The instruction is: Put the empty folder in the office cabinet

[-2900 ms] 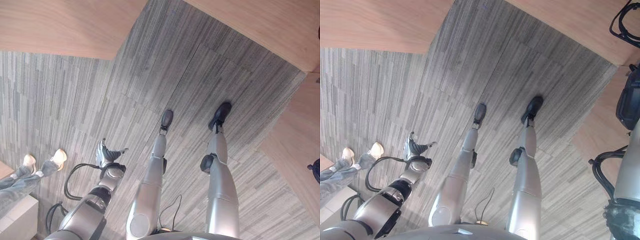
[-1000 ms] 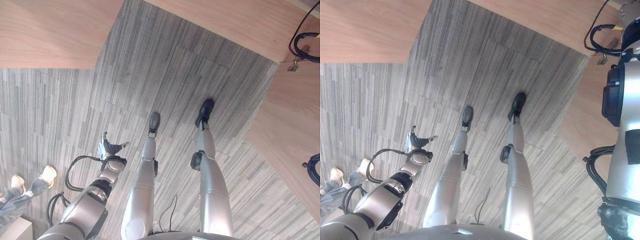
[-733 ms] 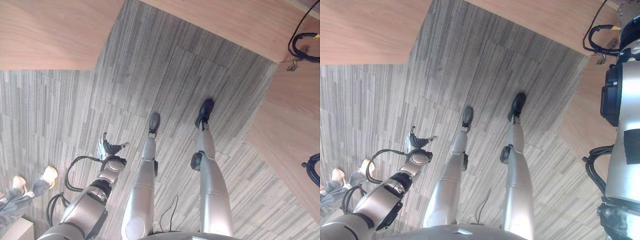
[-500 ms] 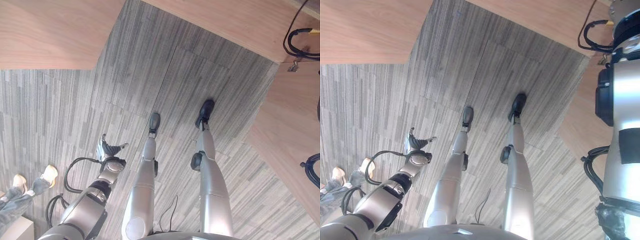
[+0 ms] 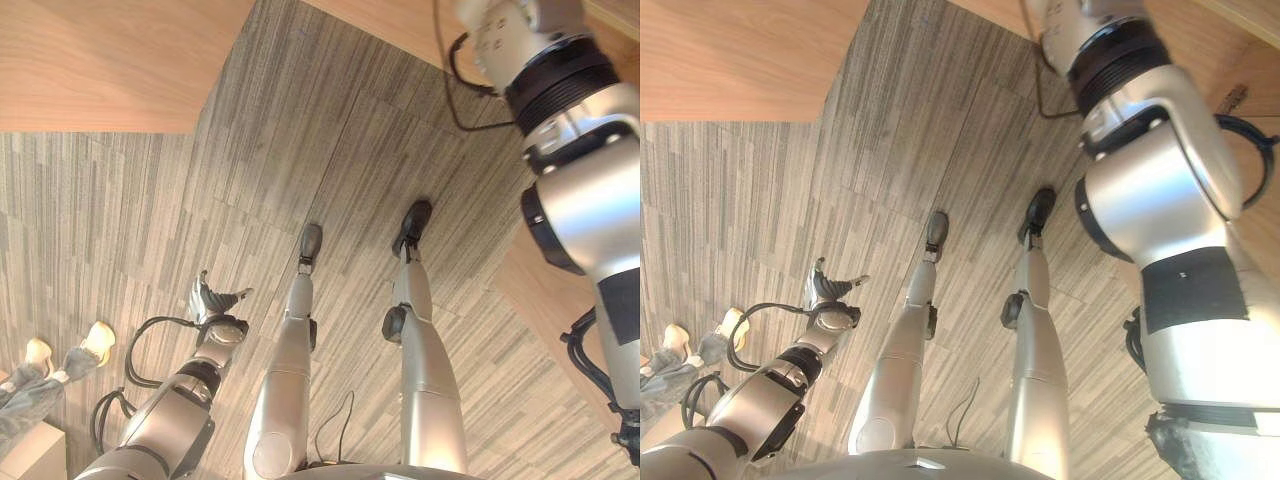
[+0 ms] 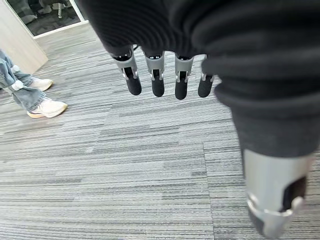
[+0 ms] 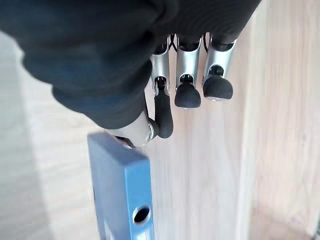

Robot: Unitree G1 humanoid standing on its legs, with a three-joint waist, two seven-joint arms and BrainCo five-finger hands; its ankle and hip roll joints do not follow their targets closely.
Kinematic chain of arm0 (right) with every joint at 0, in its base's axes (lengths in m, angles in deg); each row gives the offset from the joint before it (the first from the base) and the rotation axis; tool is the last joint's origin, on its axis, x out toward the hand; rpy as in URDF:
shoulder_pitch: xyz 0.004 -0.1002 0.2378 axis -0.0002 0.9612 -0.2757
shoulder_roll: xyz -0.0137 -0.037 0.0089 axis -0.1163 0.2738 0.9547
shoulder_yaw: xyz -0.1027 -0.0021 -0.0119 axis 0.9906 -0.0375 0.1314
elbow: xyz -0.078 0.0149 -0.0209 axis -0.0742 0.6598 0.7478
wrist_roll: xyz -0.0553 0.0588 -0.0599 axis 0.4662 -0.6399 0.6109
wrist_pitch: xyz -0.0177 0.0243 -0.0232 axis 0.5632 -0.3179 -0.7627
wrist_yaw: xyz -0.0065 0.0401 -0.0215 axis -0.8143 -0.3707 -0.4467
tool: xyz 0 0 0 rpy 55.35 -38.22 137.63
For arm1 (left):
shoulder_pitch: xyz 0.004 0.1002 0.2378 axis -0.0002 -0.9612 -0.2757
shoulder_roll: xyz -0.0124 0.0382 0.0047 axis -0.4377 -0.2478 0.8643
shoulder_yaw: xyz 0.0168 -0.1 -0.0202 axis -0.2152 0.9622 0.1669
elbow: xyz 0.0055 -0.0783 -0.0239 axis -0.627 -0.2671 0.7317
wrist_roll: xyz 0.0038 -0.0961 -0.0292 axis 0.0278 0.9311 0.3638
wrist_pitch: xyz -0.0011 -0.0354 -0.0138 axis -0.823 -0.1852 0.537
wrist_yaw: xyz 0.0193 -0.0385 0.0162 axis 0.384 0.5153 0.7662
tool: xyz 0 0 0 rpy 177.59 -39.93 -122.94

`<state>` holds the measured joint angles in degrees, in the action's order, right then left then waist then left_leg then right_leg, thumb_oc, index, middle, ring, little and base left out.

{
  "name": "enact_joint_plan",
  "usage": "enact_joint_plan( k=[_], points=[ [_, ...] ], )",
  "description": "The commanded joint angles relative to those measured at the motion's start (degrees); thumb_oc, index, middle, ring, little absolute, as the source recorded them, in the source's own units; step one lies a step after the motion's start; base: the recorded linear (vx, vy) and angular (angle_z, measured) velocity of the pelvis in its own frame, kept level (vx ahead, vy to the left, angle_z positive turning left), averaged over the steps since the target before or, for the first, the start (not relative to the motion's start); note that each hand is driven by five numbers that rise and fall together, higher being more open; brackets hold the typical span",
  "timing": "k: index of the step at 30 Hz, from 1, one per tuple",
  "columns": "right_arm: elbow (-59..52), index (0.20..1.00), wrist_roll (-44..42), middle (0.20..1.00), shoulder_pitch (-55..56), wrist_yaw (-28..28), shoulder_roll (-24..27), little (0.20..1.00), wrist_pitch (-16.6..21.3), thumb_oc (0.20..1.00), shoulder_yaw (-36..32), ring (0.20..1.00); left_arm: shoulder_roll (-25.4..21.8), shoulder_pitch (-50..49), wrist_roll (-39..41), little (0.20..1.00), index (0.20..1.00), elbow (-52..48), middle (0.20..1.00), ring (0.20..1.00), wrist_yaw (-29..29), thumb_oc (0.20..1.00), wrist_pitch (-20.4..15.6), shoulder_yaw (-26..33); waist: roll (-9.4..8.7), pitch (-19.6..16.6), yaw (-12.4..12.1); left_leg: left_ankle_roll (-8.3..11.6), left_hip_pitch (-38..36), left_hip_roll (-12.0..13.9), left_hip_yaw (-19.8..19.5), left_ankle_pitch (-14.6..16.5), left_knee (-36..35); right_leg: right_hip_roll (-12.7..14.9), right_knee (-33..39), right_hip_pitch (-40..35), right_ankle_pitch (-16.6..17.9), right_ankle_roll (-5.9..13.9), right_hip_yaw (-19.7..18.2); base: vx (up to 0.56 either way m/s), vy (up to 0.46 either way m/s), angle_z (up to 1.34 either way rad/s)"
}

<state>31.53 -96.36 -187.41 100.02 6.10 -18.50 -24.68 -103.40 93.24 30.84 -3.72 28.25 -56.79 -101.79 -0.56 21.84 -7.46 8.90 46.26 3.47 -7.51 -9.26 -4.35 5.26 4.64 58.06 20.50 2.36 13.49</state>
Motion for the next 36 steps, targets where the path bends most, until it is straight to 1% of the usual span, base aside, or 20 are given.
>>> enact_joint_plan(
  k=[1, 3, 4, 6, 9, 10, 11, 12, 13, 14, 15, 16, 17, 18, 19, 20, 23, 25, 35, 36],
  points=[
    [0.8, 0.2, 1.0, 0.2, -5.1, -1.6, -1.3, 0.2, 3.5, 0.2, 1.5, 0.2, -6.9, 0.9, -0.8, 1.0, 1.0, 2.5, 1.0, 1.0, -0.2, 1.0, 1.3, 0.5, -2.86, 2.9, -0.7, 4.59, -6.7, 3.9, -1.3, 7.8, -0.6, 4.5, -4.5, -3.0, -11.9, 8.15, 0.7, 0.0, 0.0, 0.0],
    [0.0, 0.2, 0.9, 0.2, -4.5, -1.8, -2.3, 0.2, 3.9, 0.2, 1.4, 0.2, -7.0, 0.9, -0.6, 1.0, 1.0, 2.8, 1.0, 1.0, -0.1, 1.0, 1.3, 0.8, -3.06, 2.7, -0.5, 4.59, -6.8, 3.9, -1.3, 7.9, -0.6, 4.5, -4.5, -3.1, -11.8, 8.13, 0.7, 0.0, 0.0, 0.0],
    [-0.3, 0.2, 0.9, 0.2, -3.7, -2.0, -3.6, 0.2, 4.4, 0.2, 0.8, 0.2, -7.1, 1.2, -0.4, 1.0, 1.0, 3.5, 1.0, 1.0, 0.0, 1.0, 1.6, 1.3, -3.34, 2.5, -0.2, 4.6, -7.0, 4.0, -1.3, 8.0, -0.6, 4.4, -4.5, -3.2, -11.7, 8.1, 0.7, 0.0, 0.0, 0.0],
    [1.5, 0.2, 1.0, 0.2, -3.7, -1.1, -4.6, 0.2, 5.3, 0.2, -1.4, 0.2, -7.1, 2.1, -0.9, 1.0, 1.0, 4.4, 1.0, 1.0, -0.5, 1.0, 2.0, 1.5, -3.65, 2.4, 0.3, 4.6, -7.1, 4.2, -1.3, 8.2, -0.6, 4.3, -4.4, -3.3, -11.5, 8.13, 0.6, 0.0, 0.0, 0.0],
    [4.8, 0.2, 0.9, 0.2, -5.1, 1.4, -3.8, 0.2, 6.8, 0.2, -5.2, 0.2, -6.5, 2.3, -0.5, 1.0, 1.0, 4.4, 1.0, 1.0, -0.9, 1.0, 1.9, 1.7, -3.61, 2.3, 0.7, 4.4, -6.9, 4.1, -1.3, 8.3, -0.6, 4.4, -4.2, -3.2, -11.4, 8.25, 0.5, -0.03, 0.009, 0.0],
    [6.2, 0.2, 0.9, 0.2, -5.8, 2.2, -3.1, 0.2, 7.1, 0.2, -6.2, 0.2, -6.4, 2.0, -0.4, 1.0, 1.0, 4.5, 1.0, 1.0, -0.9, 1.0, 1.9, 1.7, -3.65, 2.8, 0.9, 4.39, -6.3, 3.6, -1.4, 7.2, -0.6, 5.0, -4.4, -2.6, -10.0, 7.73, 0.9, 0.0, 0.0, 0.0],
    [6.2, 0.2, 0.9, 0.2, -5.9, 2.2, -3.2, 0.2, 7.1, 0.2, -6.2, 0.2, -6.4, 2.0, -0.3, 1.0, 1.0, 4.5, 1.0, 1.0, -0.9, 1.0, 1.9, 1.7, -3.5, 2.3, 0.7, 4.37, -6.8, 4.1, -1.3, 8.3, -0.6, 4.4, -4.1, -3.2, -11.4, 8.3, 0.5, 0.0, 0.0, 0.0],
    [6.2, 0.2, 0.9, 0.2, -5.9, 2.2, -3.2, 0.2, 7.1, 0.2, -6.2, 0.2, -6.4, 2.0, -0.3, 1.0, 1.0, 4.5, 1.0, 1.0, -0.9, 1.0, 1.9, 1.7, -3.5, 2.3, 0.7, 4.37, -6.8, 4.1, -1.3, 8.3, -0.6, 4.4, -4.1, -3.2, -11.4, 8.3, 0.5, 0.07, 0.004, 0.0],
    [8.5, 0.2, 1.1, 0.2, -7.3, 4.0, -1.4, 0.2, 7.3, 0.2, -8.0, 0.2, -6.2, 1.6, 0.1, 1.0, 1.0, 4.4, 1.0, 1.0, -1.1, 1.0, 1.8, 2.0, -3.13, 2.3, 0.7, 4.26, -6.4, 4.1, -1.4, 8.3, -0.6, 4.5, -3.9, -3.0, -11.4, 8.38, 0.4, -0.06, 0.012, 0.01],
    [10.2, 0.2, 0.8, 0.2, -8.2, 5.2, 0.6, 0.2, 7.2, 0.2, -9.5, 0.2, -6.1, 0.5, 0.2, 1.0, 1.0, 4.2, 1.0, 1.0, -1.3, 1.0, 1.7, 2.0, -2.97, 2.9, 0.6, 4.21, -5.6, 3.5, -1.6, 7.2, -0.6, 4.9, -4.2, -2.2, -10.2, 7.87, 1.0, -0.06, 0.013, 0.02],
    [11.0, 0.2, 0.6, 0.2, -8.7, 6.1, 2.1, 0.2, 7.4, 0.2, -10.2, 0.2, -6.1, -0.1, 0.3, 1.0, 1.0, 4.1, 1.0, 1.0, -1.4, 1.0, 1.6, 2.2, -2.78, 2.9, 0.5, 4.2, -5.4, 3.5, -1.6, 7.2, -0.6, 5.0, -4.1, -2.1, -10.2, 7.94, 1.0, 0.01, 0.001, 0.04],
    [11.6, 0.2, 0.7, 0.2, -8.9, 6.6, 3.2, 0.2, 7.2, 0.2, -10.4, 0.2, -6.1, -0.5, 0.4, 1.0, 1.0, 4.0, 1.0, 1.0, -1.5, 1.0, 1.5, 2.5, -2.52, 2.4, 0.3, 4.16, -5.8, 3.9, -1.5, 8.2, -0.6, 4.5, -3.8, -2.7, -11.7, 8.49, 0.5, 0.01, 0.0, 0.07],
    [12.5, 0.2, 0.6, 0.2, -9.1, 7.9, 5.1, 0.2, 7.4, 0.2, -11.0, 0.2, -6.2, -1.2, 0.4, 1.0, 1.0, 3.6, 1.0, 1.0, -2.0, 1.0, 1.3, 2.4, -2.36, 2.9, 0.3, 4.17, -5.3, 3.4, -1.6, 7.2, -0.6, 4.9, -4.0, -2.1, -10.4, 7.99, 1.1, 0.07, -0.004, 0.07],
    [12.5, 0.2, 0.6, 0.2, -9.2, 7.9, 5.1, 0.2, 7.4, 0.2, -11.0, 0.2, -6.2, -1.2, 0.5, 1.0, 1.0, 3.6, 1.0, 1.0, -2.0, 1.0, 1.4, 2.5, -2.24, 2.4, 0.1, 4.15, -5.7, 3.9, -1.6, 8.2, -0.6, 4.4, -3.6, -2.7, -11.8, 8.53, 0.6, -0.06, 0.004, 0.07],
    [12.5, 0.2, 0.6, 0.2, -9.1, 7.9, 5.1, 0.2, 7.4, 0.2, -11.0, 0.2, -6.2, -1.3, 0.4, 1.0, 1.0, 3.6, 1.0, 1.0, -2.0, 1.0, 1.3, 2.4, -2.37, 2.9, 0.3, 4.18, -5.3, 3.4, -1.6, 7.2, -0.6, 4.9, -4.0, -2.1, -10.4, 7.99, 1.2, 0.0, 0.016, 0.04],
    [13.4, 0.2, 0.5, 0.2, -8.8, 9.4, 7.6, 0.2, 7.1, 0.2, -11.9, 0.2, -6.5, -1.8, 0.2, 1.0, 1.0, 2.9, 1.0, 1.0, -2.3, 1.0, 1.2, 2.4, -2.01, 2.7, 0.2, 4.09, -5.1, 3.3, -1.6, 7.2, -0.6, 5.0, -3.6, -2.1, -10.4, 8.1, 1.1, -0.06, 0.023, 0.04],
    [13.8, 0.2, 0.5, 0.2, -8.6, 9.7, 8.4, 0.2, 6.6, 0.2, -12.0, 0.2, -6.5, -1.7, 0.0, 1.0, 1.0, 2.5, 1.0, 1.0, -2.6, 1.0, 1.0, 2.4, -1.77, 2.9, 0.1, 4.06, -5.1, 3.3, -1.4, 7.3, -0.6, 5.0, -3.6, -2.0, -10.4, 8.12, 1.1, 0.0, 0.007, 0.01],
    [14.4, 0.2, 0.8, 0.2, -8.3, 9.1, 9.2, 0.2, 5.3, 0.2, -11.5, 0.2, -6.5, -1.3, -0.2, 1.0, 1.0, 1.7, 1.0, 1.0, -2.7, 1.0, 0.8, 2.2, -1.44, 3.0, -0.1, 3.98, -5.3, 3.3, -1.4, 7.2, -0.6, 5.0, -3.6, -2.0, -10.5, 8.16, 1.1, 0.0, 0.003, 0.02],
    [15.3, 0.2, 1.2, 0.2, -9.2, 10.8, 10.9, 0.2, 5.2, 0.2, -11.1, 0.2, -6.4, -2.0, -0.5, 1.0, 1.0, 1.4, 1.0, 1.0, -2.8, 1.0, 0.6, 1.8, -0.75, 2.9, 0.0, 3.79, -5.6, 3.2, -1.1, 7.3, -0.6, 4.9, -3.7, -2.2, -10.7, 8.16, 0.7, 0.0, 0.0, 0.0],
    [15.0, 0.2, 0.3, 0.2, -9.3, 10.8, 11.1, 0.2, 5.7, 0.2, -11.3, 0.2, -6.6, -2.2, -0.5, 1.0, 1.0, 1.5, 1.0, 1.0, -2.9, 1.0, 0.6, 1.9, -0.79, 2.8, 0.1, 3.79, -5.8, 3.1, -1.0, 7.3, -0.6, 4.9, -3.8, -2.3, -10.7, 8.15, 0.7, 0.0, 0.0, 0.0]
  ],
)
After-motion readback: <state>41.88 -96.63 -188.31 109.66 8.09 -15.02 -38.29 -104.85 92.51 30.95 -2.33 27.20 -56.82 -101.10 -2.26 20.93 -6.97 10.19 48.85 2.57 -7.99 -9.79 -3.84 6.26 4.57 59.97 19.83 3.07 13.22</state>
